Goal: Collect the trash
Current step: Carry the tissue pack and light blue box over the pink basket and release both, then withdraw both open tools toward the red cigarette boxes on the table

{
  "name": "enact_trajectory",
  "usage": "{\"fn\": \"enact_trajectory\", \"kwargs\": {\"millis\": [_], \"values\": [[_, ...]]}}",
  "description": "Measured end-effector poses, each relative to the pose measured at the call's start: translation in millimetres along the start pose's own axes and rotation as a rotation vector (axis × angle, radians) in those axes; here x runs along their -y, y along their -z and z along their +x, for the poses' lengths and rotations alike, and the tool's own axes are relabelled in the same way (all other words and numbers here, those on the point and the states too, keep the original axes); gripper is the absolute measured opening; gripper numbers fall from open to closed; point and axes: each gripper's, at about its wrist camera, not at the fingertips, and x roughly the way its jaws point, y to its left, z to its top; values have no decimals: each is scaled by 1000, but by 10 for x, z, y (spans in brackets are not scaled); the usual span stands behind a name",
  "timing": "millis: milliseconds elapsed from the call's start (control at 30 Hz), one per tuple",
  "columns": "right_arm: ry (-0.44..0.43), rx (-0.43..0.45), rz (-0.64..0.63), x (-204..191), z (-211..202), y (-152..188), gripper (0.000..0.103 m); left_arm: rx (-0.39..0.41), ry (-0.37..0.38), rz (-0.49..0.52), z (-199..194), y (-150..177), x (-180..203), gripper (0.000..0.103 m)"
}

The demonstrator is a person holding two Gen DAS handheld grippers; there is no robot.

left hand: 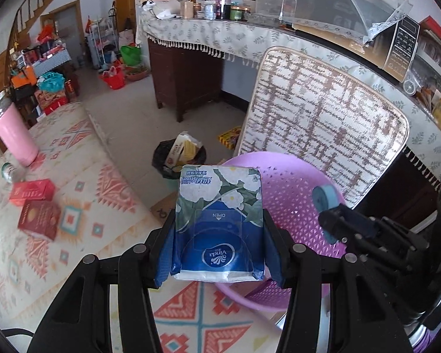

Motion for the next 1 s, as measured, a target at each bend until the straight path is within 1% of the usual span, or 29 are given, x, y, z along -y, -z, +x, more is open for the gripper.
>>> {"fn": "enact_trajectory", "kwargs": {"millis": [100, 133, 167, 200, 233, 267, 300, 333, 433, 567, 700, 800, 833, 900, 1000], "values": [[11, -5, 6, 31, 40, -20, 28, 4, 15, 17, 36, -57, 65, 52], [15, -6, 8, 42, 55, -26, 29, 6, 19, 22, 45, -72, 82, 54], [18, -11, 14, 60, 78, -35, 30, 8, 28, 27, 46, -85, 97, 56], [20, -13, 22, 78, 86, -38, 30, 12, 30, 31, 38, -88, 107, 65], [20, -15, 32, 95, 93, -40, 33, 17, 27, 32, 26, -85, 112, 73], [17, -19, 49, 123, 100, -42, 35, 30, 23, 34, -2, -74, 114, 75], [15, -19, 56, 135, 98, -41, 41, 39, 20, 38, -29, -59, 110, 76], [16, -17, 62, 145, 92, -39, 45, 39, 17, 40, -57, -41, 96, 76], [17, -13, 68, 149, 65, -33, 51, 36, 0, 33, -144, 49, 10, 76], [0, -13, 78, 115, 27, -24, 54, 28, -49, 6, -291, 218, -186, 76], [-24, -16, 68, -4, -1, -14, 57, 26, -72, -49, -479, 412, -467, 76], [-41, -16, 46, -148, -30, 4, 59, 38, -117, -90, -628, 572, -708, 76], [-47, -16, 37, -208, -41, 13, 60, 40, -142, -102, -681, 640, -810, 76], [-56, -18, 21, -317, -58, 37, 61, 35, -190, -120, -752, 756, -977, 76], [-69, -21, -8, -498, -81, 76, 62, 29, -236, -171, -832, 921, -1258, 76]]}}
